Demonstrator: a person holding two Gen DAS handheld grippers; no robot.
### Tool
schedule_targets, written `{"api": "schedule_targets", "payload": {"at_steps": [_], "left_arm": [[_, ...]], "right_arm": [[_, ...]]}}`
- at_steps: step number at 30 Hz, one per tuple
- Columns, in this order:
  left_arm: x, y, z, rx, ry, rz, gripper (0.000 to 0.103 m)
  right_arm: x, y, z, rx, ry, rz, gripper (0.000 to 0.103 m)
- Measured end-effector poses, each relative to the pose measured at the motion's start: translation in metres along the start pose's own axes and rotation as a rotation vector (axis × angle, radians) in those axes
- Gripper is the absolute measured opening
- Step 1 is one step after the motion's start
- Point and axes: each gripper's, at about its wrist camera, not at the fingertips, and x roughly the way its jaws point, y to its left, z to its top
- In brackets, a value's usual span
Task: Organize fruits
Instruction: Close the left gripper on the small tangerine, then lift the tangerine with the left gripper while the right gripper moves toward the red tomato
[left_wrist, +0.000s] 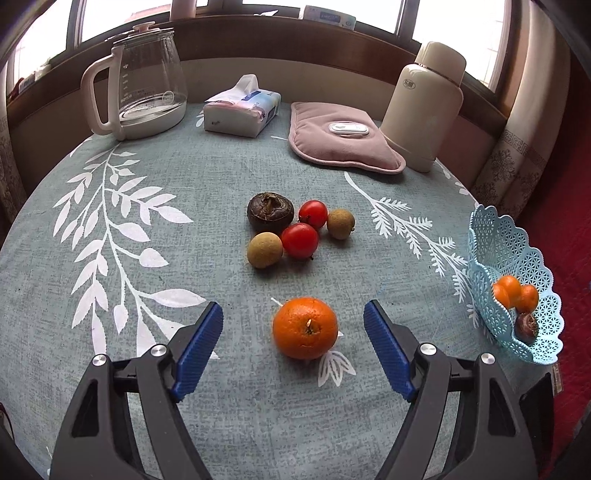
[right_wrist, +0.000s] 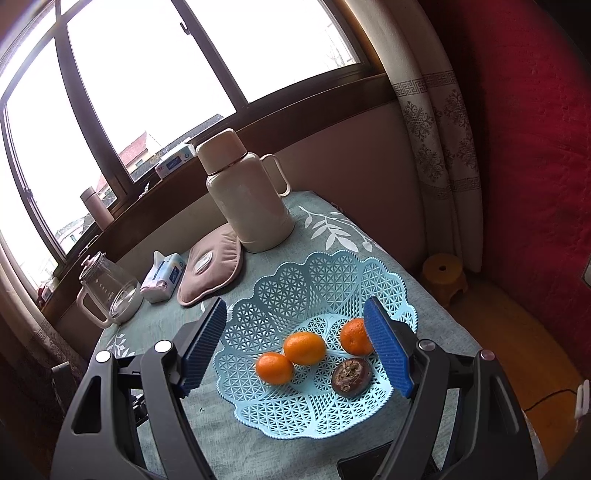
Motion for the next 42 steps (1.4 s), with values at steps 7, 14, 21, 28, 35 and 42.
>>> {"api": "schedule_targets", "payload": {"at_steps": [7, 14, 21, 28, 35, 42], "left_arm": [[0.015, -0.002, -0.005, 0.017, 0.034, -0.007, 0.067], [0.02, -0.002, -0.009, 0.025, 0.047, -0.025, 0.045], [0.014, 0.004, -0.01, 0.011, 0.032, -0.062, 0.04], [-0.012, 0.022, -0.008, 0.004, -0.047, -0.025, 0.04], [-0.042, 0.054, -0.002, -0.027, -0.121, 0.011, 0.04], [-0.06, 0.086, 0.001, -0.085, -0.176, 0.04, 0.04]], "right_arm": [[0.012, 0.016, -0.014, -0.052, 0.044, 0.018, 0.078], [0.02, 0.029, -0.027, -0.093, 0.076, 0.029, 0.078], [0.026, 0.037, -0.038, -0.128, 0.098, 0.029, 0.078], [0.031, 0.052, -0.052, -0.189, 0.11, 0.037, 0.078], [0.04, 0.076, -0.065, -0.241, 0.132, 0.063, 0.078], [0.057, 0.123, -0.064, -0.275, 0.166, 0.119, 0.078]]}}
